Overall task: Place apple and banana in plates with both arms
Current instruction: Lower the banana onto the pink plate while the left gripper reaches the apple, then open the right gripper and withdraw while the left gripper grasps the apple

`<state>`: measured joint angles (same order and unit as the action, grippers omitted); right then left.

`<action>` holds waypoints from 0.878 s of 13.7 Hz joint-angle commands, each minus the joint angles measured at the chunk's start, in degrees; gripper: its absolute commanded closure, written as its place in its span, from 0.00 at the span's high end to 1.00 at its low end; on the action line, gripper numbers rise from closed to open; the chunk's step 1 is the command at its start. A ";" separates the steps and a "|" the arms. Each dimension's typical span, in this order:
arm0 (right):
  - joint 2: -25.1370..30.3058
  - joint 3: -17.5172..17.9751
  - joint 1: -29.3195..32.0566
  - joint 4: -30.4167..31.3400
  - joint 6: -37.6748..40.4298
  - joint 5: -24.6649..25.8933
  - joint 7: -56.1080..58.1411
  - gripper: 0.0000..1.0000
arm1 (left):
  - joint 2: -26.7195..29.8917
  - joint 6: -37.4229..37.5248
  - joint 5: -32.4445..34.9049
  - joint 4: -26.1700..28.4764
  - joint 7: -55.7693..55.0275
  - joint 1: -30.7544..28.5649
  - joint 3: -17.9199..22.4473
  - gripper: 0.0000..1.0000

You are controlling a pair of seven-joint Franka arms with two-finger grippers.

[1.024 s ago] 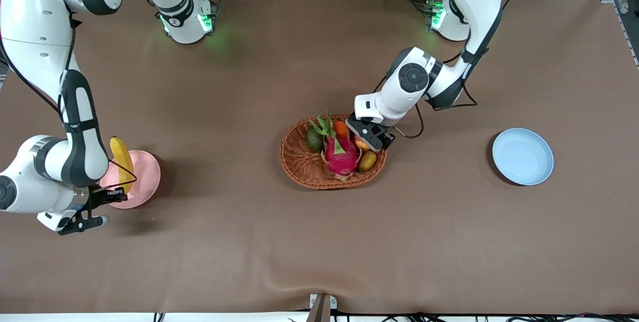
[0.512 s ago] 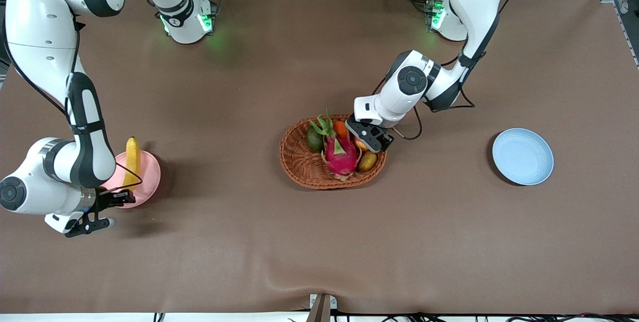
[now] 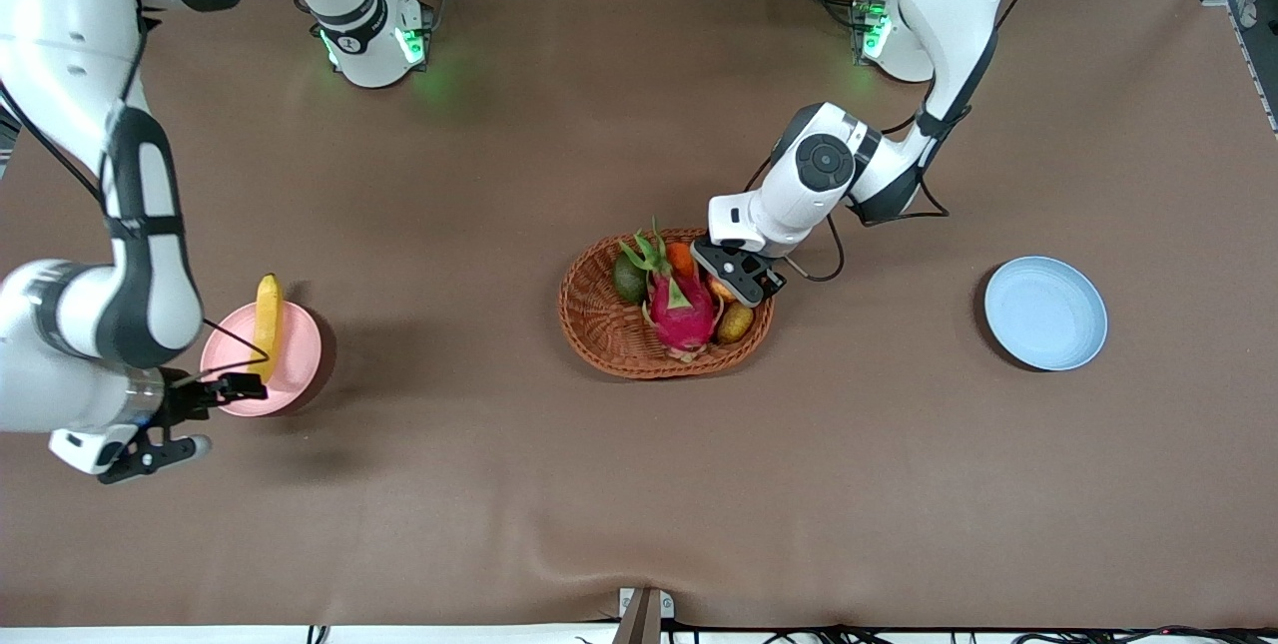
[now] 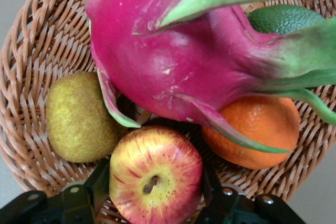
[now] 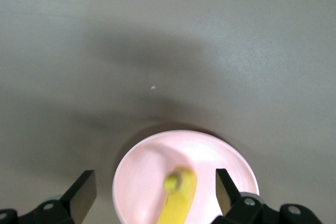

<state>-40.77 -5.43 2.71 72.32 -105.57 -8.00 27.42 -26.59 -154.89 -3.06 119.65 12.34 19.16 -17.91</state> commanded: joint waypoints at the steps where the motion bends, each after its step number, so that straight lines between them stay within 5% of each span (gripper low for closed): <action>1: 4.27 -0.02 0.28 -1.66 4.49 -0.78 0.88 1.00 | 2.94 1.15 1.74 0.23 -1.18 -1.22 0.07 0.46; 8: 14.48 -0.99 1.77 -1.66 8.01 0.18 -0.43 1.00 | 14.27 18.28 1.21 -1.18 -5.30 -4.47 -0.10 0.39; 12: 19.49 -1.25 1.68 -1.66 12.65 0.71 -9.03 1.00 | 20.69 29.18 0.86 -0.91 -7.68 -13.16 -0.19 0.39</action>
<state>-24.64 -7.33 4.06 69.62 -95.79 -7.87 22.44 -9.70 -130.10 -2.99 117.56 6.57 10.14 -17.68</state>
